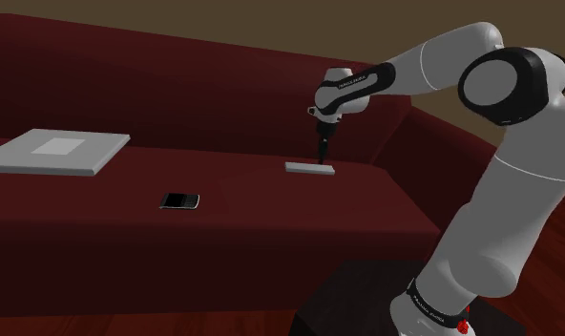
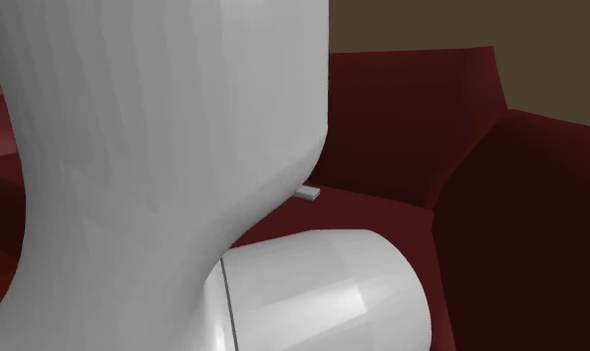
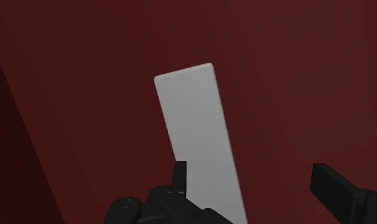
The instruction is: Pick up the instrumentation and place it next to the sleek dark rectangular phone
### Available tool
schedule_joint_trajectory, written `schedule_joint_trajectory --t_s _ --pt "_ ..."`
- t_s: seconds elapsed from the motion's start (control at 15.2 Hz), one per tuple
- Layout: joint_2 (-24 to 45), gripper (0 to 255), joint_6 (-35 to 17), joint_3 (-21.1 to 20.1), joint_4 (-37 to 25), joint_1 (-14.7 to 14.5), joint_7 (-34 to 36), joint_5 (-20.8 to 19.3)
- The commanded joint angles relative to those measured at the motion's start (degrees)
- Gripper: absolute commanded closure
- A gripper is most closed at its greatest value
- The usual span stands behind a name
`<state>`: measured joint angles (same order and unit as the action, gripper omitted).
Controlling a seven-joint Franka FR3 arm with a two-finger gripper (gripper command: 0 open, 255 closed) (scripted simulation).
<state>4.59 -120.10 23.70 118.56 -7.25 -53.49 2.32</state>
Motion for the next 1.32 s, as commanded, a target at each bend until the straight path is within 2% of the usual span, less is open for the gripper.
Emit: schedule_joint_trajectory --t_s 0.0,0.13,0.66,1.12,1.19,1.25 --pt "4.8 0 -1.6 -0.4 -2.9 0.4 -4.6 2.4" --pt "8.2 0 -2.0 -1.0 -5.7 0.9 -7.5 4.0" --pt "11.1 0 -7.2 -1.6 -3.1 1.3 -8.6 5.6" --pt "11.1 0 -7.2 -1.6 -3.2 1.3 -8.6 5.6" --pt "11.1 255 -7.2 -1.6 -3.2 1.3 -8.6 5.6" --pt "11.1 255 -7.2 -1.6 -3.2 1.3 -8.6 5.6"
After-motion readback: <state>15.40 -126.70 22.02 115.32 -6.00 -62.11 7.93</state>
